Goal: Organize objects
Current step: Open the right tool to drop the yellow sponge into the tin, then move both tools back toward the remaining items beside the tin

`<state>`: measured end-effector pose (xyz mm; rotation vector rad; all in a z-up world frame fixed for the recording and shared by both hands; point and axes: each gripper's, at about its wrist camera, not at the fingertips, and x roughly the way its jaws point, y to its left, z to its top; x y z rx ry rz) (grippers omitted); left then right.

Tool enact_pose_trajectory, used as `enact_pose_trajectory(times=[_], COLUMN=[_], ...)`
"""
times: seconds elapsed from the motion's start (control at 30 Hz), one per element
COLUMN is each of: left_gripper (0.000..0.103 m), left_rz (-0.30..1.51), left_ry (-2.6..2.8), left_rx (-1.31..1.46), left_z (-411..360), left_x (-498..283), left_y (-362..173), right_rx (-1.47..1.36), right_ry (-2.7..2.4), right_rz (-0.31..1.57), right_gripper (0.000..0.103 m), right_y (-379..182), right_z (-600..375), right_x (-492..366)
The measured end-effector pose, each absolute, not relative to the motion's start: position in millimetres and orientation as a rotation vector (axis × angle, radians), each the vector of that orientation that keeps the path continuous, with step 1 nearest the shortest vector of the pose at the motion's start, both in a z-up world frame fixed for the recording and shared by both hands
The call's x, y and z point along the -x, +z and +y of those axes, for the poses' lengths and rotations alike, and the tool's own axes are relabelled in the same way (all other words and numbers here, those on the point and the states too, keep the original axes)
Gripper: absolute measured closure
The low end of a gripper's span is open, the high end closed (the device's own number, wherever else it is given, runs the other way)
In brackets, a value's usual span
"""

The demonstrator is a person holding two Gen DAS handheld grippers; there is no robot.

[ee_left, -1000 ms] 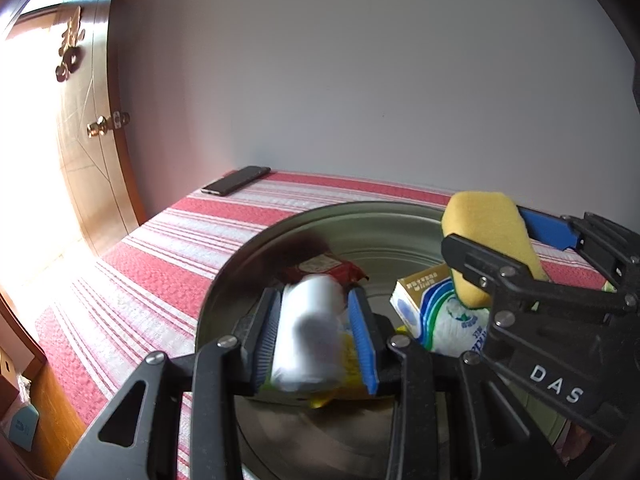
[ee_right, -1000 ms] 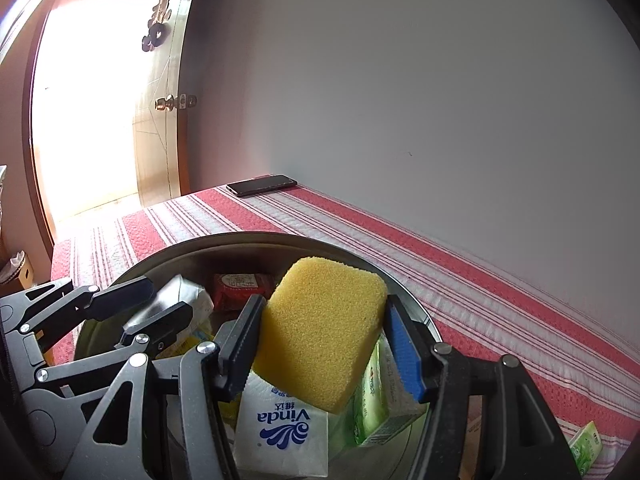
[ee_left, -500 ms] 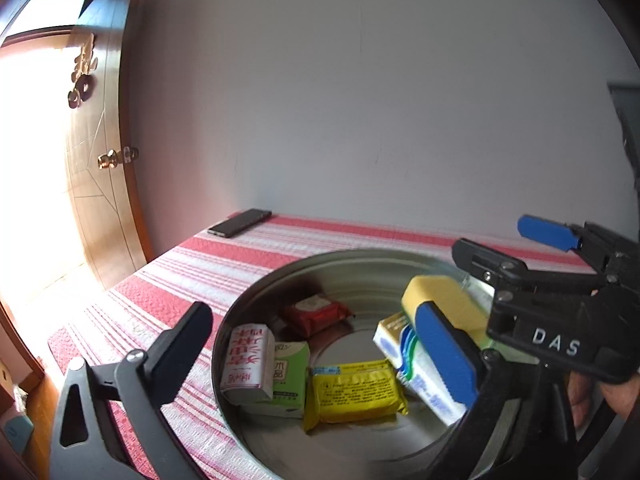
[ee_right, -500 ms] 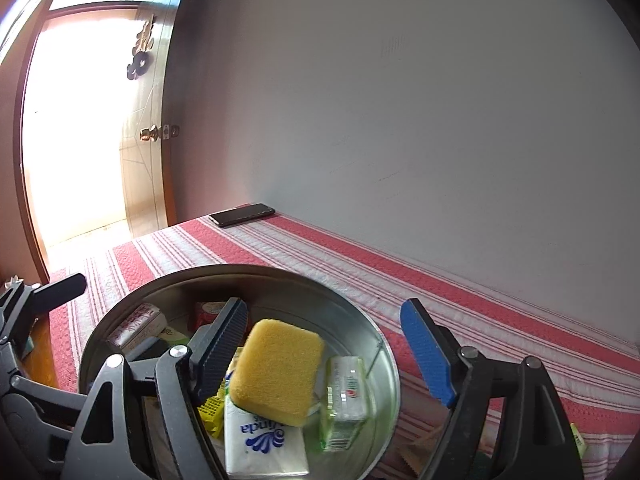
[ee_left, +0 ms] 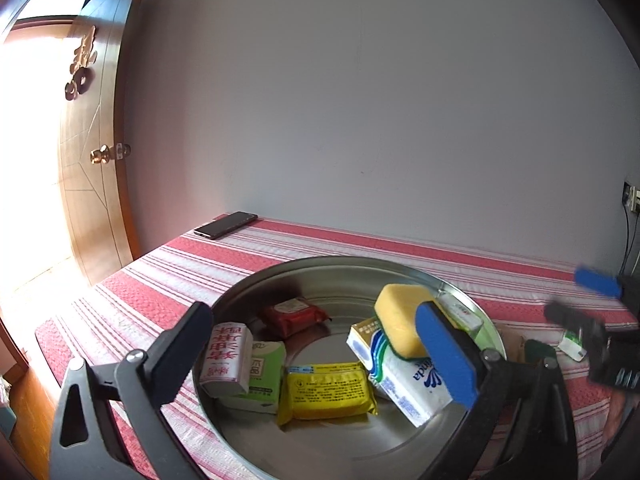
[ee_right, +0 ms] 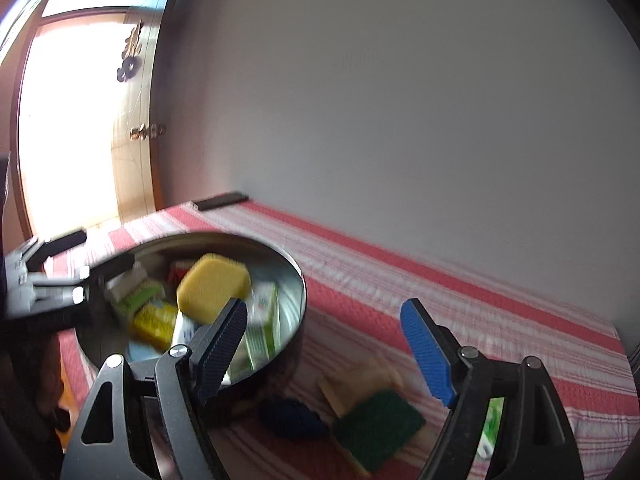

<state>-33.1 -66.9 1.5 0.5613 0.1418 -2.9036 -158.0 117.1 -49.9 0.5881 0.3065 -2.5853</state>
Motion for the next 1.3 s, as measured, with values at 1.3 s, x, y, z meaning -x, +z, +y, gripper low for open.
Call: enact_pose_trajectory(times=[1.3], left_gripper=[0.000], left_rz=[0.004], left_ry=[-2.990], left_rx=[-0.591], left_z=[-4.7], left_x=[31.8], left_y=[6.9], right_rx=[-0.671], right_ry=[-2.612], right_rz=[0.220], right_gripper=[0.056], right_y=[-88.4], right_z=[159.0], right_x=[151.9])
